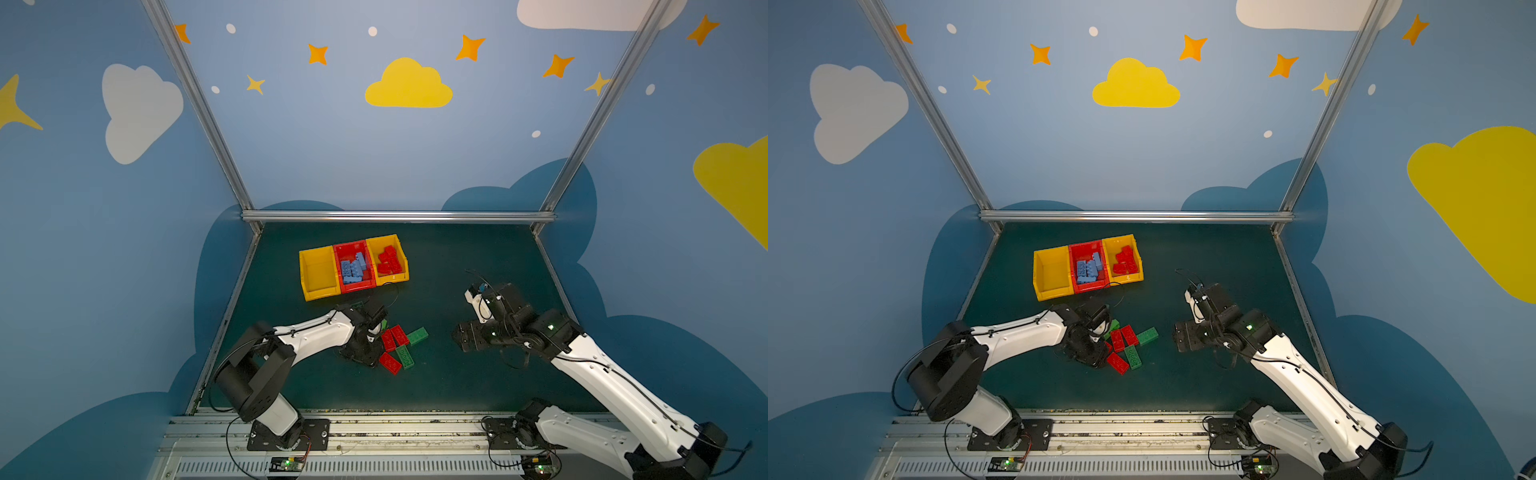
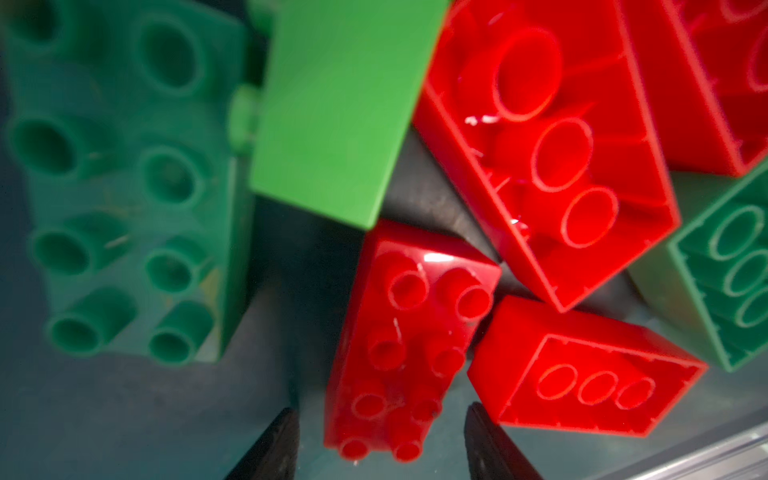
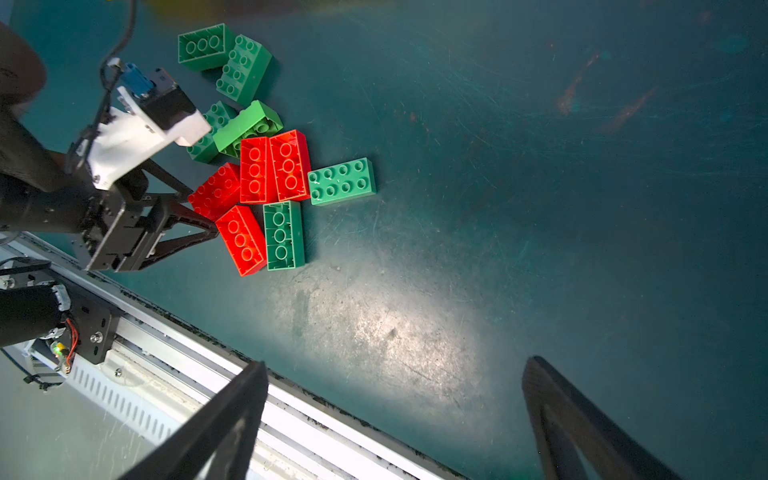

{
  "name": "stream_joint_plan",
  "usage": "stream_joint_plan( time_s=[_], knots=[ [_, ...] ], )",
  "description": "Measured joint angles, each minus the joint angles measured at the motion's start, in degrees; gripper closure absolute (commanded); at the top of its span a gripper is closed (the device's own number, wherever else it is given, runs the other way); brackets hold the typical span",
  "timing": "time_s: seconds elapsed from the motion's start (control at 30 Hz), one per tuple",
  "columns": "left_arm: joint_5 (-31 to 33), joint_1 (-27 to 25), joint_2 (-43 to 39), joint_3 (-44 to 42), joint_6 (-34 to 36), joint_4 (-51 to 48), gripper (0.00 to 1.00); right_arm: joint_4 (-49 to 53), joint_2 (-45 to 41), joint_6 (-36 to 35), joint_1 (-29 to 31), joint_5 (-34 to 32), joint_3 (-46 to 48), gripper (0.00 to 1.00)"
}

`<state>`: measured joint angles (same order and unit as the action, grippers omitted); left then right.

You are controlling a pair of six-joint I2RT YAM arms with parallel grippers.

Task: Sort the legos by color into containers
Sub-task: 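Lower the left gripper onto a red brick in the pile and grasp it, then carry the red brick with the left gripper and drop it into the yellow bin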

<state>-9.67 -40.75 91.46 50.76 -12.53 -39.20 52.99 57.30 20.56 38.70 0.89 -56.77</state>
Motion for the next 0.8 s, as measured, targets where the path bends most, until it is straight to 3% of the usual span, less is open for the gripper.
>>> stream_joint_plan(
  time_s=[0.23,0.57,0.8],
  knots=[
    [1.33,-0.2,2.34,2.62,0.02,0.11,0.45,0.07,-0.02,-0.07,-0.5,-0.2,0.0,0.06],
    [1.84,-0.2,4.79,4.87,0.31,-0.26,0.79,0.87,-0.17,-0.31,-1.01,-0.5,0.0,0.06],
    [3.58,-0.26,4.76,5.75,0.44,-2.62,0.82,0.94,-0.79,-0.46,-1.22,-0.76,0.0,0.06]
  ],
)
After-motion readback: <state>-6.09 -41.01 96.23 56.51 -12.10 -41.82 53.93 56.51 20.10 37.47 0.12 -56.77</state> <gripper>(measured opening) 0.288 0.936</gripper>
